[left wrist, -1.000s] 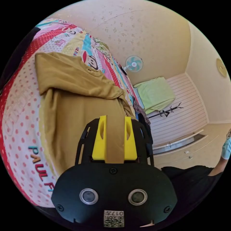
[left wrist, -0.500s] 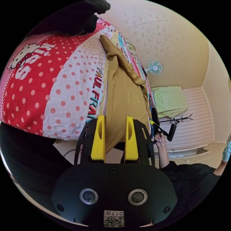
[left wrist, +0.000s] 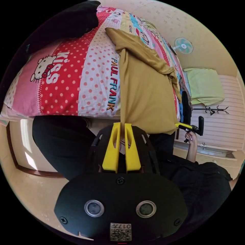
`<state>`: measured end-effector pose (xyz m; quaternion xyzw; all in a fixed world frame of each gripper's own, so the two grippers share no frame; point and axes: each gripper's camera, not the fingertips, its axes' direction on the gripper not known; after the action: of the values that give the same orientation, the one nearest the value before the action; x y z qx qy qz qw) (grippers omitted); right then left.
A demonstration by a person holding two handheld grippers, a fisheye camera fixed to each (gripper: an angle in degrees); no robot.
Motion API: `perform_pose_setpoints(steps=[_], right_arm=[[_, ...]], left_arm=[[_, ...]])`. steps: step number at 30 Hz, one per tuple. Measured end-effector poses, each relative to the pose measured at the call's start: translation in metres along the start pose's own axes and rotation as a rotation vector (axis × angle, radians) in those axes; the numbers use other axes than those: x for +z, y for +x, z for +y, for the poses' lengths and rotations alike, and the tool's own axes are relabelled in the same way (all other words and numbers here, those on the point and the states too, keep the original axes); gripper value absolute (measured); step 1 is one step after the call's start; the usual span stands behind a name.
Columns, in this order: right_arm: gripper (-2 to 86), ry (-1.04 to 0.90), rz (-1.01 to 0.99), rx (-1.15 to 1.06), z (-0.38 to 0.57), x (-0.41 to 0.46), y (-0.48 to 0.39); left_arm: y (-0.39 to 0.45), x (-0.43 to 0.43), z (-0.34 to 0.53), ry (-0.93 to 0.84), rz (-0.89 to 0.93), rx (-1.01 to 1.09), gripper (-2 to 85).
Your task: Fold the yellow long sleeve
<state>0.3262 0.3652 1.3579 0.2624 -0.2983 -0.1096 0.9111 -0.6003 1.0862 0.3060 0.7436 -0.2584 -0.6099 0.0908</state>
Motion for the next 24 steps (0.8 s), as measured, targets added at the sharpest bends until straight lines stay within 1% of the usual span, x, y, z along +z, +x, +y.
perform_pose_setpoints(steps=[1,3,4,5,6,8,9,11,12,13,14,16,17,19,21,22,23,24], right_arm=[[3.4,-0.027,-0.043,0.018,-0.001,0.004,0.004],[3.4,0.013,-0.172,0.055,-0.004,-0.008,0.017],[3.4,0.1,-0.241,0.078,-0.004,-0.027,0.029],[3.7,0.225,-0.26,0.113,-0.005,-0.052,0.043],[3.9,0.282,-0.247,0.133,-0.006,-0.065,0.05],[6.8,0.395,-0.092,0.241,-0.021,-0.109,0.076],[7.6,0.404,-0.045,0.276,-0.028,-0.117,0.084],[10.0,0.404,0.118,0.412,-0.056,-0.136,0.113],[10.3,0.393,0.149,0.435,-0.064,-0.136,0.119],[10.1,0.33,0.181,0.476,-0.081,-0.132,0.133],[9.5,0.227,0.172,0.501,-0.098,-0.12,0.145],[7.5,0.112,0.182,0.517,-0.117,-0.107,0.151],[5.4,0.065,0.233,0.51,-0.124,-0.113,0.144],[4.4,0.011,0.263,0.413,-0.13,-0.13,0.123],[3.9,0.123,0.275,0.352,-0.117,-0.171,0.092],[3.7,0.233,0.248,0.328,-0.097,-0.207,0.074],[3.5,0.325,0.235,0.328,-0.074,-0.24,0.062],[3.5,0.366,0.241,0.342,-0.062,-0.255,0.057]], left_arm=[[-0.006,0.004,0.004,-0.003,0.005,-0.019,3.8],[-0.016,0.005,0.01,0.006,0.042,-0.072,4.6],[-0.02,0.001,0.013,0.031,0.085,-0.08,4.8],[-0.021,-0.005,0.016,0.057,0.117,-0.077,4.9],[-0.021,-0.008,0.017,0.066,0.126,-0.075,4.8],[-0.02,-0.018,0.016,0.07,0.126,-0.066,4.7],[-0.02,-0.02,0.016,0.069,0.119,-0.063,4.7],[-0.016,-0.029,0.015,0.085,0.095,-0.048,4.6],[-0.015,-0.031,0.014,0.092,0.095,-0.045,4.5],[-0.014,-0.035,0.014,0.103,0.104,-0.042,4.4],[-0.014,-0.037,0.014,0.114,0.122,-0.041,4.3],[-0.016,-0.039,0.014,0.128,0.157,-0.045,4.2],[-0.019,-0.04,0.014,0.13,0.179,-0.053,4.1],[-0.023,-0.042,0.013,0.13,0.205,-0.06,4.0],[-0.027,-0.045,0.013,0.127,0.223,-0.065,4.0],[-0.03,-0.048,0.013,0.127,0.227,-0.066,3.9],[-0.033,-0.051,0.013,0.128,0.225,-0.069,3.9],[-0.035,-0.052,0.013,0.129,0.224,-0.071,3.9]])
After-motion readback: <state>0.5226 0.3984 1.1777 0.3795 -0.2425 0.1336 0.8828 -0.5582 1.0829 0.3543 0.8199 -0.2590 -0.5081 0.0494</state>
